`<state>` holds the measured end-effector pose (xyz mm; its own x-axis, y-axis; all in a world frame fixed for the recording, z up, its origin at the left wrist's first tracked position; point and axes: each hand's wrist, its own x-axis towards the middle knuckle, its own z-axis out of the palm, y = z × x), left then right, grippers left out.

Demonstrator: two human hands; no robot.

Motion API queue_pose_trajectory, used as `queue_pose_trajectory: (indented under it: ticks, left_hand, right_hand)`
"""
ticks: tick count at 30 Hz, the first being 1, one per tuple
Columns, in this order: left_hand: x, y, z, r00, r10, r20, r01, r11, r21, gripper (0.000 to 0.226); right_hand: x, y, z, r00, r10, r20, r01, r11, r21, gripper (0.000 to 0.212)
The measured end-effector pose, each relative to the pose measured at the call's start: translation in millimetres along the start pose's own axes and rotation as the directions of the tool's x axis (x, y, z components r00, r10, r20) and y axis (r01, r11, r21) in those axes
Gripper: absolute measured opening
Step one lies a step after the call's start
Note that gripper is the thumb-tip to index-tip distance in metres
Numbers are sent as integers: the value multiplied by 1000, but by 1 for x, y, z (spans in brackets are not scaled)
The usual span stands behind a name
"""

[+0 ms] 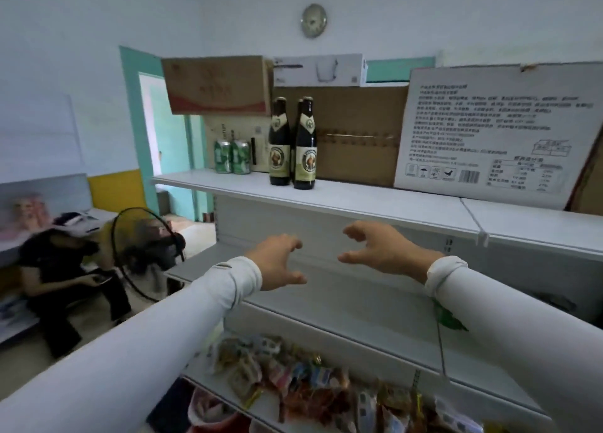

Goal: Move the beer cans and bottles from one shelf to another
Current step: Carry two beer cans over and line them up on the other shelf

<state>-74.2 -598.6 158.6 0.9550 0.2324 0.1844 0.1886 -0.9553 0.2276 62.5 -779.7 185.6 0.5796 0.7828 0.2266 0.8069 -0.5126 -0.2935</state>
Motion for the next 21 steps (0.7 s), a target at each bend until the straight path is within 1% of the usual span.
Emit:
queue_pose_trajectory:
  ticks: [4,7,10,15,18,21]
  left_hand:
    - [-23,-87,-57,998,-5,-63,9,998,68,75]
    - [-35,-152,-91,993,-19,-118,33,992,121,72]
    - [-34,-206,-116,986,-32,-161,50,993,109,69]
    - [-1,-264,-143,982,-15,-191,34,994,100,68]
    - [31,-290,-153,978,15,-210,10,993,117,68]
    - [68,-317,-156,977,33,-210,-6,992,126,69]
  right_hand:
    - [62,-87,3,995,-85,-54,84,996,-15,66]
    - [103,-141,13,984,-138,-109,139,990,3,67]
    - [137,-179,26,980,-172,-97,171,985,-15,68]
    - [198,-209,34,978,-182,-99,176,982,-75,65]
    - [239,-213,37,978,-185,-97,172,977,-122,65]
    - [287,-209,40,978,-164,-128,144,977,-156,64]
